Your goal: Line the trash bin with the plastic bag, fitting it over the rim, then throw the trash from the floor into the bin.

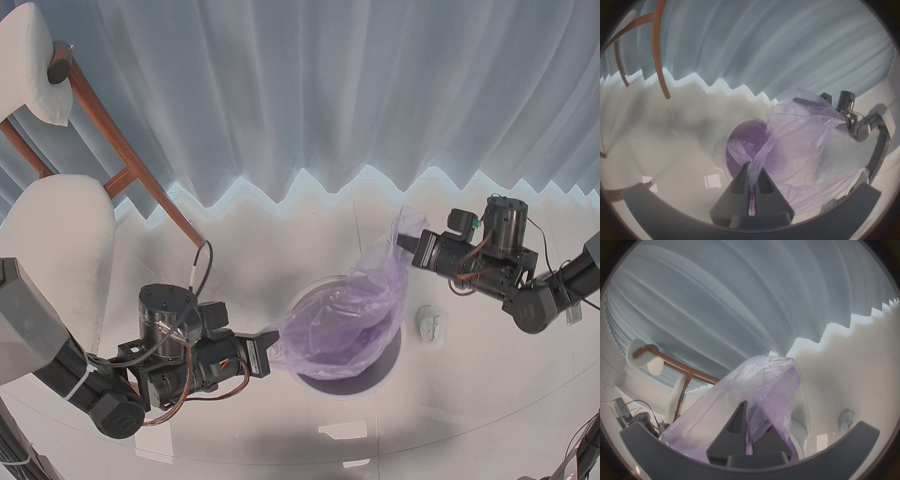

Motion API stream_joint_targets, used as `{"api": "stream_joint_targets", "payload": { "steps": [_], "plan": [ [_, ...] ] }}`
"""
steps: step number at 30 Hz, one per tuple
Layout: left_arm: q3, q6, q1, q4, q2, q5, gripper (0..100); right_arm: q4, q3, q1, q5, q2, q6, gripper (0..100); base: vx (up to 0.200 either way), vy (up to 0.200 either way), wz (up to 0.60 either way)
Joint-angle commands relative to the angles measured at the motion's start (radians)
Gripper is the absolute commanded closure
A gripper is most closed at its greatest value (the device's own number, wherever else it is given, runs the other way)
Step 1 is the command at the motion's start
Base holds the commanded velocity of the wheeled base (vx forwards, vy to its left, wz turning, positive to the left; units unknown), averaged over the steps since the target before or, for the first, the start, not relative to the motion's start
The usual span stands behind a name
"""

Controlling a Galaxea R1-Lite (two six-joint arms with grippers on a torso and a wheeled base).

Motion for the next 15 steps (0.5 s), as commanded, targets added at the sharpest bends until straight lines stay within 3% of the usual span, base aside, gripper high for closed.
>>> {"api": "stream_joint_targets", "payload": {
  "steps": [1, 4, 8, 15],
  "plan": [
    [-0.113, -0.165, -0.019, 0.007, 0.042, 0.108, 100, 0.129, -0.258, -0.029, 0.029, 0.116, -0.004, 100, 0.0, 0.0, 0.0],
    [-0.11, -0.175, 0.008, 0.005, 0.063, 0.148, 100, 0.144, -0.304, -0.024, 0.026, 0.159, -0.025, 100, 0.0, 0.0, 0.0],
    [-0.11, -0.182, 0.042, -0.004, 0.097, 0.214, 100, 0.144, -0.323, -0.02, 0.024, 0.214, -0.119, 100, 0.0, 0.0, 0.0],
    [-0.098, -0.21, 0.053, 0.007, 0.109, 0.231, 100, 0.086, -0.251, -0.007, 0.031, 0.247, -0.255, 100, 0.0, 0.0, 0.0]
  ]
}}
